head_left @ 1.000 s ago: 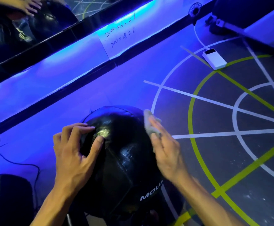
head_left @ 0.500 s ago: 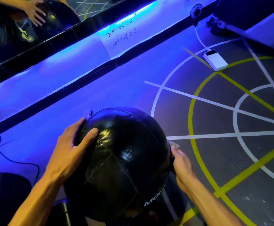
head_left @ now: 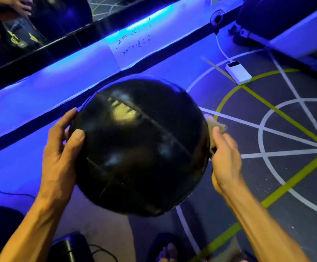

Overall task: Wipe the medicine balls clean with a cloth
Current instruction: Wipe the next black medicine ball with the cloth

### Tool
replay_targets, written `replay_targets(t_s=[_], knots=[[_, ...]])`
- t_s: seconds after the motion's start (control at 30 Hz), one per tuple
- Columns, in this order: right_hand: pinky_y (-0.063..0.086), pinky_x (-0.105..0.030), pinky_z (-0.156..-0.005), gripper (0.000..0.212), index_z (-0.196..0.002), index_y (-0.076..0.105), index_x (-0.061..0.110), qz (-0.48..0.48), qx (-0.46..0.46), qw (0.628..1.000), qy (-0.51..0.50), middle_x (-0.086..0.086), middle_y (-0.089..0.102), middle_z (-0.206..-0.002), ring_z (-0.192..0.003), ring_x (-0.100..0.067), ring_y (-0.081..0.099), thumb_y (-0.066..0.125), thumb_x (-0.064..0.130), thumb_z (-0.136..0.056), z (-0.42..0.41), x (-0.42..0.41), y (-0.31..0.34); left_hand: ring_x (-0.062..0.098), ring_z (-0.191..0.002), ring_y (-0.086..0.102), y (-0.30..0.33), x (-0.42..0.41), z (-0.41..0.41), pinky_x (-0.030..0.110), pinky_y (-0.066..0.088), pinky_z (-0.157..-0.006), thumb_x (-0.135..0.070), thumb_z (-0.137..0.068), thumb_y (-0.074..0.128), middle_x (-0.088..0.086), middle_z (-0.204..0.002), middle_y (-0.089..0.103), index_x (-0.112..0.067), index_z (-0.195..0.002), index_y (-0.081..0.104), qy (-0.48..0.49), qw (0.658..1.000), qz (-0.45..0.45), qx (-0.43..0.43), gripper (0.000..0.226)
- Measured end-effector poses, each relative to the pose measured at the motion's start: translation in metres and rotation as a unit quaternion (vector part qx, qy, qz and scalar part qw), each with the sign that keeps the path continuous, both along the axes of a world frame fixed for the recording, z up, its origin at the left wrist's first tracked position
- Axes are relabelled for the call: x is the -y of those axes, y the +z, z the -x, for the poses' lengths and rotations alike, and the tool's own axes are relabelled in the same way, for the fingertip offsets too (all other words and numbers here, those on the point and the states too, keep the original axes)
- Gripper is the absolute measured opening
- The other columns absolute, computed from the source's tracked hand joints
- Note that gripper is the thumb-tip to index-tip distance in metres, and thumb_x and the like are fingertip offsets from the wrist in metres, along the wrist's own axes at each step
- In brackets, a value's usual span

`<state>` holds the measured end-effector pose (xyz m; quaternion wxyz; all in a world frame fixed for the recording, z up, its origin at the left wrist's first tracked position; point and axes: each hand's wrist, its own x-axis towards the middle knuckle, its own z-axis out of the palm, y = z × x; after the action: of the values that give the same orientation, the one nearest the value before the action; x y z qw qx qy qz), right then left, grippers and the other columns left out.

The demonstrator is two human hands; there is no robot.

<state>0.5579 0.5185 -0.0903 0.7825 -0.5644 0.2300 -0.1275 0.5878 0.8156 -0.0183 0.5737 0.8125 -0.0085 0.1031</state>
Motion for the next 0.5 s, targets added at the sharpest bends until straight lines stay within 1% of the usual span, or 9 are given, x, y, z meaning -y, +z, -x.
replay_targets(t_s=[0.03,0.07,0.13,0.2,0.27,0.3,0.4,0.43,0.5], knots=[[0.036,-0.035,-0.117,0.045,-0.139,0.06,0.013,0.027,0.015,1.0,0.005,0.006,0.063,-0.139,-0.133,-0.005,0.053,0.045,0.03,-0.1,-0.005,0.005,0.003,-0.003,-0.113,0.061,-0.005,0.002,-0.003,0.016,0.05,-0.093,-0.044,-0.092,0.056,-0.017,-0.129,0.066,-0.02,-0.148,0.05,0.005,1.0,0.015,-0.006,0.061],[0.034,-0.035,-0.119,0.048,-0.143,0.057,0.013,0.063,0.021,0.998,0.015,0.008,0.059,-0.142,-0.136,-0.003,0.05,0.043,0.031,-0.1,-0.009,0.008,0.003,0.001,-0.116,0.059,-0.014,0.004,-0.005,0.019,0.05,-0.094,-0.05,-0.089,0.058,-0.013,-0.134,0.063,-0.024,-0.146,0.05,0.009,1.0,0.02,-0.022,0.063],[0.03,-0.035,-0.122,0.052,-0.146,0.054,0.018,0.137,-0.005,0.99,0.041,0.014,0.053,-0.147,-0.139,0.002,0.043,0.039,0.035,-0.099,-0.012,0.011,-0.008,0.008,-0.131,0.051,-0.041,0.005,0.0,0.035,0.045,-0.111,-0.062,-0.083,0.061,-0.008,-0.149,0.052,-0.037,-0.144,0.048,-0.01,0.996,-0.004,-0.085,0.068],[0.028,-0.029,-0.121,0.054,-0.149,0.05,0.025,0.196,-0.034,0.979,0.055,0.018,0.047,-0.151,-0.138,0.009,0.04,0.037,0.039,-0.098,-0.005,0.013,-0.023,0.004,-0.143,0.041,-0.063,0.008,0.01,0.045,0.034,-0.122,-0.07,-0.079,0.062,-0.02,-0.155,0.042,-0.047,-0.147,0.041,-0.042,0.99,-0.024,-0.134,0.075],[0.027,-0.015,-0.115,0.054,-0.15,0.047,0.029,0.227,-0.04,0.971,0.056,0.021,0.043,-0.153,-0.135,0.016,0.037,0.035,0.037,-0.099,0.003,0.014,-0.03,0.0,-0.146,0.036,-0.071,0.012,0.017,0.047,0.031,-0.123,-0.077,-0.073,0.064,-0.026,-0.156,0.037,-0.048,-0.15,0.037,-0.053,0.988,-0.034,-0.138,0.086],[0.027,-0.013,-0.115,0.052,-0.151,0.046,0.028,0.227,-0.039,0.971,0.056,0.021,0.042,-0.154,-0.136,0.017,0.035,0.035,0.035,-0.1,0.004,0.016,-0.031,-0.001,-0.145,0.037,-0.07,0.014,0.016,0.047,0.032,-0.123,-0.079,-0.07,0.065,-0.026,-0.155,0.037,-0.046,-0.151,0.037,-0.059,0.988,-0.039,-0.135,0.092],[0.024,-0.025,-0.122,0.048,-0.152,0.045,0.025,0.216,-0.043,0.974,0.053,0.019,0.042,-0.155,-0.142,0.01,0.033,0.035,0.028,-0.105,0.01,0.027,-0.038,-0.007,-0.143,0.035,-0.057,0.019,0.013,0.039,0.032,-0.122,-0.088,-0.064,0.066,-0.036,-0.149,0.037,-0.048,-0.148,0.038,-0.072,0.987,-0.08,-0.121,0.098],[0.025,-0.03,-0.124,0.048,-0.152,0.046,0.026,0.215,-0.048,0.974,0.052,0.02,0.043,-0.154,-0.142,0.009,0.033,0.035,0.03,-0.105,0.01,0.031,-0.04,-0.006,-0.144,0.033,-0.054,0.022,0.011,0.038,0.031,-0.122,-0.09,-0.064,0.065,-0.035,-0.149,0.036,-0.053,-0.146,0.037,-0.081,0.986,-0.098,-0.104,0.095],[0.025,-0.036,-0.124,0.053,-0.152,0.046,0.028,0.212,-0.073,0.973,0.051,0.022,0.042,-0.154,-0.142,0.008,0.033,0.035,0.038,-0.101,0.013,0.036,-0.042,0.003,-0.15,0.027,-0.05,0.032,0.013,0.045,0.029,-0.123,-0.089,-0.068,0.063,-0.025,-0.156,0.032,-0.059,-0.145,0.034,-0.1,0.982,-0.141,-0.082,0.088]])
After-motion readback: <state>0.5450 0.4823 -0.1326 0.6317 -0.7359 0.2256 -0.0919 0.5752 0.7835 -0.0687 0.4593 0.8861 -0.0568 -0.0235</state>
